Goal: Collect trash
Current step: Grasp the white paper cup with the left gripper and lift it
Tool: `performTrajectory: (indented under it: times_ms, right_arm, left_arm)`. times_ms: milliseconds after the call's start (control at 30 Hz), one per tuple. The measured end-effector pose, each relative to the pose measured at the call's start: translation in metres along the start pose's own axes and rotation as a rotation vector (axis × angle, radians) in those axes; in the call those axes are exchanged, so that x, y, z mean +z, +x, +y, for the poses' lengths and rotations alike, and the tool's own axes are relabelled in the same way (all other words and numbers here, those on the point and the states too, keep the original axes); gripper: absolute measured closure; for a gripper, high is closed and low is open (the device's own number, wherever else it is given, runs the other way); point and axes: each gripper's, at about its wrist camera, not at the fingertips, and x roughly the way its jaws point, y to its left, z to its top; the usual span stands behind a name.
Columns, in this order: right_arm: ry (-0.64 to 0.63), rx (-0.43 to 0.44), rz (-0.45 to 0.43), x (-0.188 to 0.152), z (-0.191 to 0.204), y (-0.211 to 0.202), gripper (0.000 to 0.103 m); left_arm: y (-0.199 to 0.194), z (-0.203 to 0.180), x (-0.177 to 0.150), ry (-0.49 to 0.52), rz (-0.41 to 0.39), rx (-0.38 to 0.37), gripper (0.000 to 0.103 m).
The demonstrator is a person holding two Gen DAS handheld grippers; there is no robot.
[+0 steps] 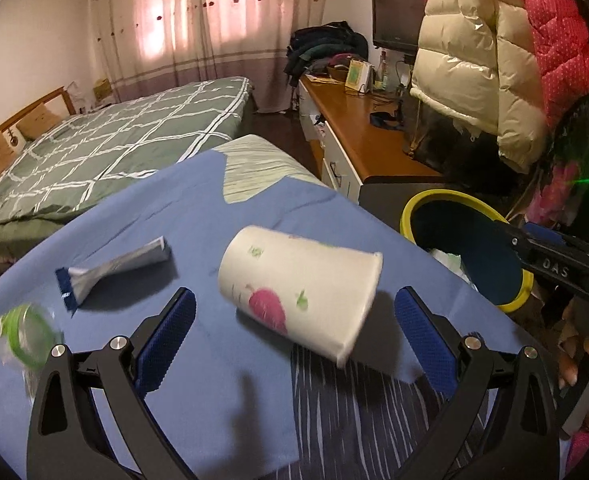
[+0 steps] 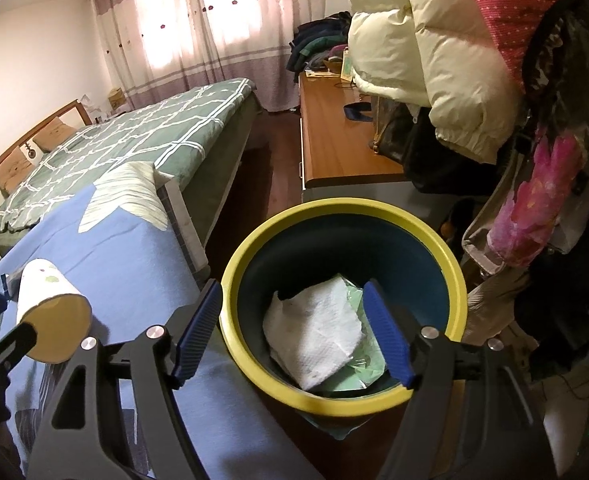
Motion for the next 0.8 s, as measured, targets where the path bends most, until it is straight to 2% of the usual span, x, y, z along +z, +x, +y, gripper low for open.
performTrajectory:
  times_ms: [200, 567, 667, 733, 767, 800]
  right_arm:
    - [0.000, 0.008, 0.004, 0.000, 0.001, 0.000, 0.032]
    - [0.000, 0.016, 0.007, -0.001, 0.002, 0.000, 0.030]
    - [0.000, 0.019, 0.007, -0.001, 0.003, 0.000, 0.030]
    - [0.001, 0.024, 0.009, -0.001, 0.003, 0.001, 0.030]
    - [0.002, 0.027, 0.011, -0.001, 0.003, 0.001, 0.030]
    - [0.003, 0.030, 0.013, -0.001, 0.003, 0.001, 0.030]
  left_arm:
    - [0.012, 0.007, 0.007, -0.002, 0.011, -0.004, 0.005]
    - [0.036, 0.006, 0.017, 0.032, 0.066, -0.095, 0.005]
    - [0.038, 0.003, 0.016, 0.056, 0.067, -0.096, 0.005]
    - [0.038, 0.001, 0.015, 0.068, 0.069, -0.097, 0.013]
    - [0.037, 0.000, 0.013, 0.074, 0.075, -0.097, 0.022]
    - [0.037, -0.001, 0.012, 0.079, 0.085, -0.095, 0.024]
